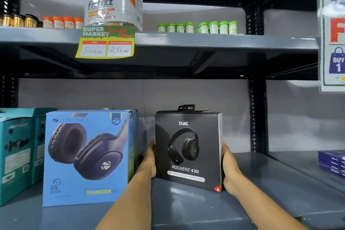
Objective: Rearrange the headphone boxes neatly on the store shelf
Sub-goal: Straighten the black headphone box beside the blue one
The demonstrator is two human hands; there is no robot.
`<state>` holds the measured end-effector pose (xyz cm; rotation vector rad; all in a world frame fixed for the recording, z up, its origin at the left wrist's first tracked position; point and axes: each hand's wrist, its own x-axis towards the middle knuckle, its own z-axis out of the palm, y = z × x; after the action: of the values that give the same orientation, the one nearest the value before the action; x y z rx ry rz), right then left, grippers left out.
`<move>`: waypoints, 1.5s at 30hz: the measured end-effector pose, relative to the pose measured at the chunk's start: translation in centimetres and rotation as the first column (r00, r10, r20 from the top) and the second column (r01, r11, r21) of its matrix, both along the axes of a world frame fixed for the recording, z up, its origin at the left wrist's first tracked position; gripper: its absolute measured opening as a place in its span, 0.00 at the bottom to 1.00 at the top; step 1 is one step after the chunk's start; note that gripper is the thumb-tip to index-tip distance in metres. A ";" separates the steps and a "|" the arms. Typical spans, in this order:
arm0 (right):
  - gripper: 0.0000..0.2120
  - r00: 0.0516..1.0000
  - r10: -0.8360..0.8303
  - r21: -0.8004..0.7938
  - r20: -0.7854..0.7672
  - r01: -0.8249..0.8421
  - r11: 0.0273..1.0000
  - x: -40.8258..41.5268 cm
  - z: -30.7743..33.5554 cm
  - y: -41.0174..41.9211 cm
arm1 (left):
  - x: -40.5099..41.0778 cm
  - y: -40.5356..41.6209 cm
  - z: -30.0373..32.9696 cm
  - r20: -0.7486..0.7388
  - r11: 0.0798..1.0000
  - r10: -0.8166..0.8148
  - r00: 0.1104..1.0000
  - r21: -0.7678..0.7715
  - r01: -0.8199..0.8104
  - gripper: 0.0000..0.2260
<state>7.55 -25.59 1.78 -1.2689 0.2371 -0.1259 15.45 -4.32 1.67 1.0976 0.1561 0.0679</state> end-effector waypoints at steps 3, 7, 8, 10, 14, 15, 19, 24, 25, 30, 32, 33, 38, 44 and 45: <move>0.31 1.000 -0.011 -0.025 0.012 0.012 1.000 1.0 -0.2 -0.3 | 0.9 0.0 0.2 0.024 1.000 0.000 1.000 -0.018 0.001 0.25; 0.30 0.999 -0.023 -0.040 0.034 0.024 0.999 1.7 -0.3 -0.6 | 0.7 -0.3 0.3 0.059 0.999 -0.026 0.998 0.030 0.024 0.20; 0.30 0.999 -0.018 -0.041 0.042 0.020 0.999 1.7 -0.3 -0.6 | 0.5 -0.3 0.3 0.060 0.997 -0.046 0.997 0.057 0.042 0.19; 0.28 0.998 -0.001 -0.036 0.059 0.003 0.999 1.6 -0.1 -0.6 | -0.3 -0.2 0.2 0.057 0.992 -0.084 0.995 0.098 0.078 0.17; 0.24 0.997 0.007 -0.048 0.075 -0.003 0.999 1.5 0.2 -1.0 | -1.9 -0.2 0.4 0.071 0.968 -0.150 0.986 0.212 0.132 0.16; 0.23 0.996 0.010 -0.052 0.084 -0.006 0.999 1.4 0.3 -1.2 | -2.3 -0.2 0.5 0.078 0.965 -0.159 0.984 0.223 0.138 0.17; 0.19 0.998 0.034 -0.049 0.059 -0.031 0.998 1.7 0.9 -1.9 | -3.4 -1.0 0.7 0.045 0.964 -0.177 0.983 0.207 0.164 0.19; 0.16 0.998 0.044 -0.042 0.033 -0.042 0.998 0.9 0.4 -2.1 | -6.9 -0.8 1.3 0.025 0.965 -0.152 0.988 0.222 0.142 0.19; 0.17 0.997 0.078 -0.039 0.020 -0.077 0.996 -0.6 0.1 -1.7 | -9.0 -0.5 1.0 0.022 0.969 -0.132 0.991 0.213 0.124 0.19; 0.15 0.991 0.128 -0.058 0.025 -0.127 0.990 -0.7 0.0 -0.8 | -8.6 0.8 -0.1 0.053 0.984 -0.102 0.993 0.149 0.093 0.17; 0.16 0.989 0.143 -0.060 0.029 -0.141 0.988 -0.4 -0.2 -0.5 | -8.8 1.1 -0.6 0.077 0.987 -0.095 0.992 0.138 0.084 0.17; 0.16 0.989 0.146 -0.064 0.032 -0.144 0.988 -0.5 -0.4 -0.3 | -8.7 1.3 -0.8 0.088 0.989 -0.097 0.991 0.120 0.086 0.16; 0.18 0.988 0.146 -0.063 0.058 -0.142 0.988 -0.7 -1.0 -0.7 | -9.4 1.3 -1.1 0.093 0.993 -0.086 0.992 0.090 0.078 0.16; 0.19 0.987 0.138 -0.033 0.088 -0.135 0.990 -0.7 -1.1 -1.2 | -9.9 0.8 -0.9 0.079 0.993 -0.086 0.993 0.086 0.079 0.18; 0.19 0.986 0.136 -0.037 0.092 -0.133 0.990 -0.6 -1.2 -1.3 | -9.7 0.9 -1.1 0.081 0.993 -0.079 0.994 0.094 0.072 0.18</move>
<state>6.96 -26.85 0.61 -1.3023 0.0677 -0.0736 5.79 -3.46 0.61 1.1885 0.0358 0.0540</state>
